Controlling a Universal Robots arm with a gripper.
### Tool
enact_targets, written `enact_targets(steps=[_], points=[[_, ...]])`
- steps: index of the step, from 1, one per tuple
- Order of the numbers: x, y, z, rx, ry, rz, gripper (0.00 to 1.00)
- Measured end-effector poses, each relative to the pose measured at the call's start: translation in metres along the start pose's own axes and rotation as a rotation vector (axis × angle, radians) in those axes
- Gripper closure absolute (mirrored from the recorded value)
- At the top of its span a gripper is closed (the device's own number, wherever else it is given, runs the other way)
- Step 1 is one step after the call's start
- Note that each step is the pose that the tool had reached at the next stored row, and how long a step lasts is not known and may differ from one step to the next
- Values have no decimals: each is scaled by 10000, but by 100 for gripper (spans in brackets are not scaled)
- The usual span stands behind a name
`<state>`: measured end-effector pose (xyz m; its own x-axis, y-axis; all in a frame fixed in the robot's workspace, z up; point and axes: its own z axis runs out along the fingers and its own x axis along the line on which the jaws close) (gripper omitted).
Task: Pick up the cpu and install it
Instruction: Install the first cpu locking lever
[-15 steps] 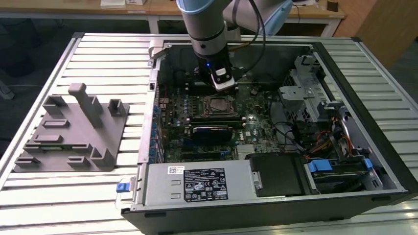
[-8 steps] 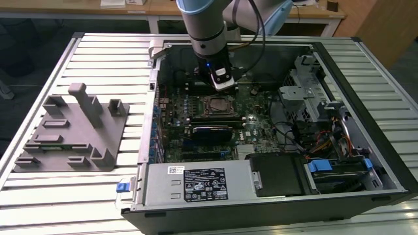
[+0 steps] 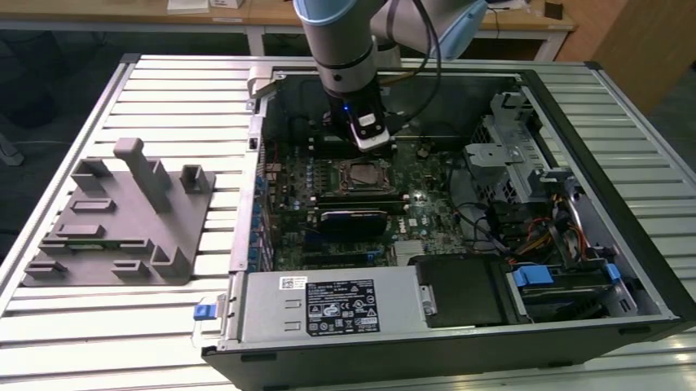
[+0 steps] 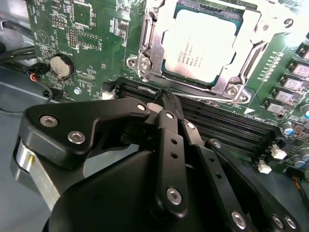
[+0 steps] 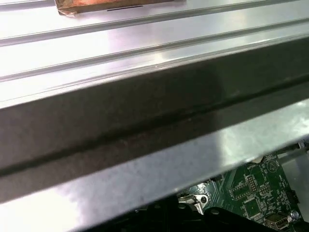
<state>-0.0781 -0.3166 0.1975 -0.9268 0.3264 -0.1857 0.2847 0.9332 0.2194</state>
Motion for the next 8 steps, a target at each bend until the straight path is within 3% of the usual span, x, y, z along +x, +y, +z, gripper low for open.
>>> enact_targets(steps=[8], points=[[5,-9,47,0,-1,2,89]])
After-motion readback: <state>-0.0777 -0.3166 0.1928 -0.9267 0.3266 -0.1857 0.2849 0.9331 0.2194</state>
